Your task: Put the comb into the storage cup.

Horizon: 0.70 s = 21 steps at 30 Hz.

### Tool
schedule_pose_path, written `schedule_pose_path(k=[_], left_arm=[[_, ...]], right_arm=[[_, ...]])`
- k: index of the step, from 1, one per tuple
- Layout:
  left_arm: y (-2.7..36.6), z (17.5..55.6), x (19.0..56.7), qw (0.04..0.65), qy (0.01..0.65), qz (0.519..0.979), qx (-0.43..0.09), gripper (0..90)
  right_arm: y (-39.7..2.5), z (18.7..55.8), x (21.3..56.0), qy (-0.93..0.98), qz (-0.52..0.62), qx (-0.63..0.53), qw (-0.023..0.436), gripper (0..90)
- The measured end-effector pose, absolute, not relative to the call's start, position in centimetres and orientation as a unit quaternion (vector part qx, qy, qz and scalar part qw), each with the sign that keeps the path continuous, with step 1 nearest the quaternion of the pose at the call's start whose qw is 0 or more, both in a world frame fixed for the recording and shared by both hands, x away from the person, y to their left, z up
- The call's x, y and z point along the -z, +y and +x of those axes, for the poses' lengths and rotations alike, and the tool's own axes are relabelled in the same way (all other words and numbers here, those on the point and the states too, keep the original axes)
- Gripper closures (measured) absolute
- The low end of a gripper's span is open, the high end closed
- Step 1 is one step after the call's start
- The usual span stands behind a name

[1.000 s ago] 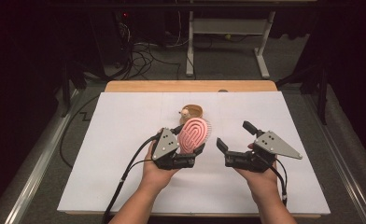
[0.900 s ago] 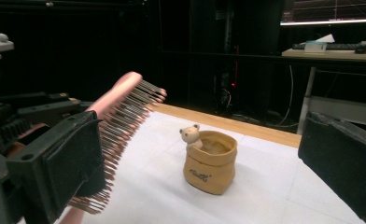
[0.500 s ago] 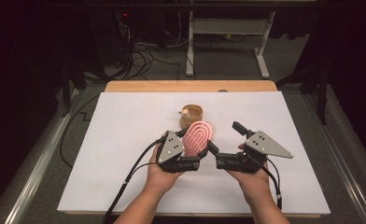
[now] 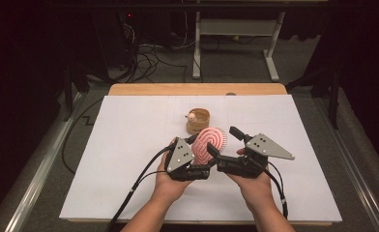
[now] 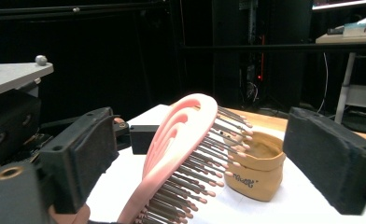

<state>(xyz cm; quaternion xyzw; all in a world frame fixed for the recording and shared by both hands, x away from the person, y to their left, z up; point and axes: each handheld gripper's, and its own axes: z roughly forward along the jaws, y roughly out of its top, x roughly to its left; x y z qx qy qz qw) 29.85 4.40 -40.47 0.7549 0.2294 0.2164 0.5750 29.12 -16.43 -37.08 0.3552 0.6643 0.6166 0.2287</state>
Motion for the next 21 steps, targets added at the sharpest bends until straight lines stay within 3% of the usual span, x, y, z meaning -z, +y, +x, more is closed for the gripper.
schedule_pose_path(k=[11, 21], left_arm=[[4.30, 29.65, 40.42, 0.577, 0.229, 0.753, -0.220, 20.3], [4.08, 29.45, 40.51, 0.572, 0.225, 0.756, -0.226, 20.3]], right_arm=[[-16.09, 29.22, 37.45, 0.669, 0.365, -0.619, 0.191, 32.7], [-15.86, 29.67, 37.79, 0.675, 0.380, -0.615, 0.146, 37.4]])
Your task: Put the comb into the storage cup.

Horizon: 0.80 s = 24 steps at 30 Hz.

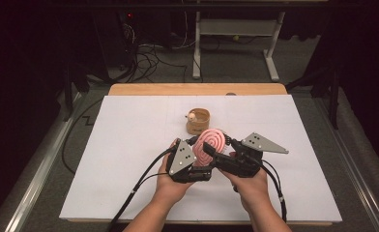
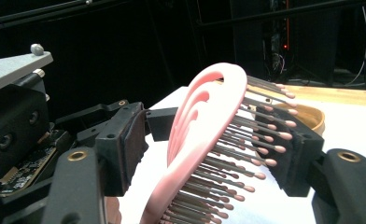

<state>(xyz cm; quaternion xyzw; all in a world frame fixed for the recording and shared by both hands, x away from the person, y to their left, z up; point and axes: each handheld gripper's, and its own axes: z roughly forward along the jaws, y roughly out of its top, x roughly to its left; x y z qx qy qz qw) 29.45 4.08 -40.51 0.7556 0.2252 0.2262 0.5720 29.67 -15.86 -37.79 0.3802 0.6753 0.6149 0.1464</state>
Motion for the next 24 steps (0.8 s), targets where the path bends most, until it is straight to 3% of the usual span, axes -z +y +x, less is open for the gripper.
schedule_pose_path(k=[24], left_arm=[[3.93, 29.25, 40.42, 0.565, 0.226, 0.755, -0.245, 20.2]], right_arm=[[-16.06, 29.95, 38.00, 0.666, 0.406, -0.615, 0.118, 53.9]])
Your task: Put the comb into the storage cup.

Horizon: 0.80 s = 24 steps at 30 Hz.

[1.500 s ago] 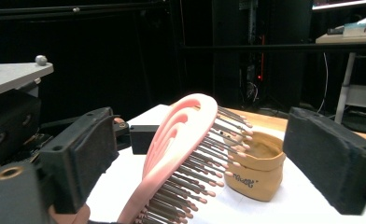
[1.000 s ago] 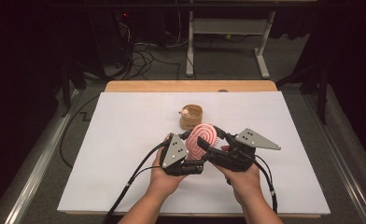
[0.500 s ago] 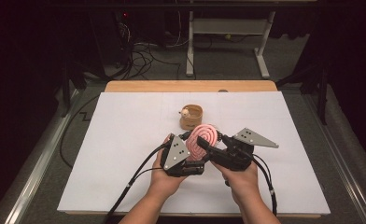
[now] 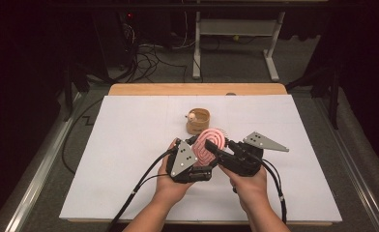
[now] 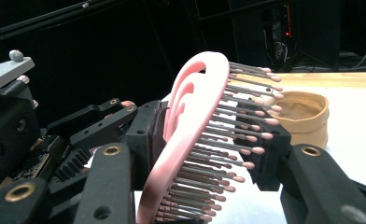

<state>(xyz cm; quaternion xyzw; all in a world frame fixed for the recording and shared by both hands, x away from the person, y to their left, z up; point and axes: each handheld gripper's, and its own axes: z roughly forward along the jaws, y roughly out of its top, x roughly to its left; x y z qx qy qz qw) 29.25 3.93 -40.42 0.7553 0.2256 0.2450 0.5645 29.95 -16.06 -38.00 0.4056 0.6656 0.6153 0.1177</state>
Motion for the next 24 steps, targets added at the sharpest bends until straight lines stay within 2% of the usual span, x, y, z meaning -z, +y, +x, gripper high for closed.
schedule_pose_path(k=[13, 24], left_arm=[[3.78, 29.06, 40.13, 0.563, 0.226, 0.753, -0.256, 20.0], [3.69, 28.86, 39.97, 0.562, 0.222, 0.748, -0.274, 19.8]], right_arm=[[-16.07, 29.81, 37.66, 0.659, 0.414, -0.620, 0.095, 59.1], [-15.96, 29.51, 37.33, 0.654, 0.420, -0.622, 0.096, 61.3]])
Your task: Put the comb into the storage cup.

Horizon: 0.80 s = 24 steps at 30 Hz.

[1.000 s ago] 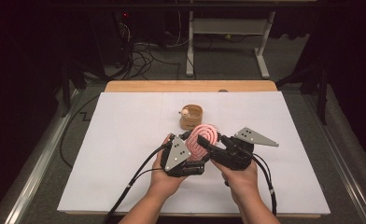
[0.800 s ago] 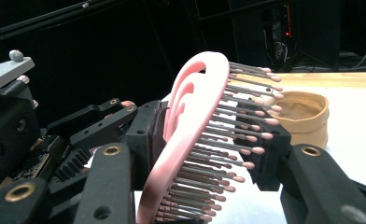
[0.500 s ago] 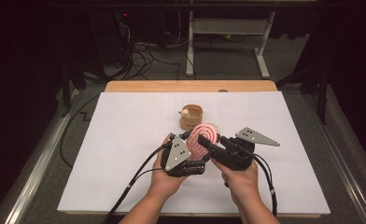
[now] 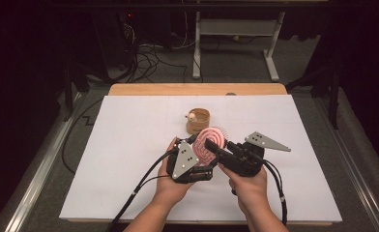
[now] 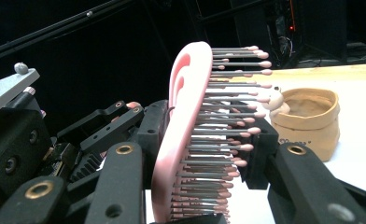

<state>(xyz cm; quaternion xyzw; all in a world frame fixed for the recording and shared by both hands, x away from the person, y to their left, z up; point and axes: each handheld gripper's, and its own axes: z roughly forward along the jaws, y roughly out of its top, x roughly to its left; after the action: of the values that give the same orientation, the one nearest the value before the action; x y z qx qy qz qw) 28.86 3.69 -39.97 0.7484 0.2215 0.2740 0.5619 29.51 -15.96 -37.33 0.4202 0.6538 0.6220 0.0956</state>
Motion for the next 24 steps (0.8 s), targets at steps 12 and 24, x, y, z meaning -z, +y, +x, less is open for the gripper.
schedule_pose_path(k=[12, 24], left_arm=[[3.48, 28.85, 40.07, 0.563, 0.230, 0.749, -0.263, 19.1], [3.48, 28.96, 40.02, 0.574, 0.225, 0.748, -0.245, 18.1]], right_arm=[[-15.92, 29.36, 37.25, 0.655, 0.422, -0.619, 0.102, 63.9], [-15.89, 29.07, 36.98, 0.657, 0.409, -0.624, 0.113, 64.6]])
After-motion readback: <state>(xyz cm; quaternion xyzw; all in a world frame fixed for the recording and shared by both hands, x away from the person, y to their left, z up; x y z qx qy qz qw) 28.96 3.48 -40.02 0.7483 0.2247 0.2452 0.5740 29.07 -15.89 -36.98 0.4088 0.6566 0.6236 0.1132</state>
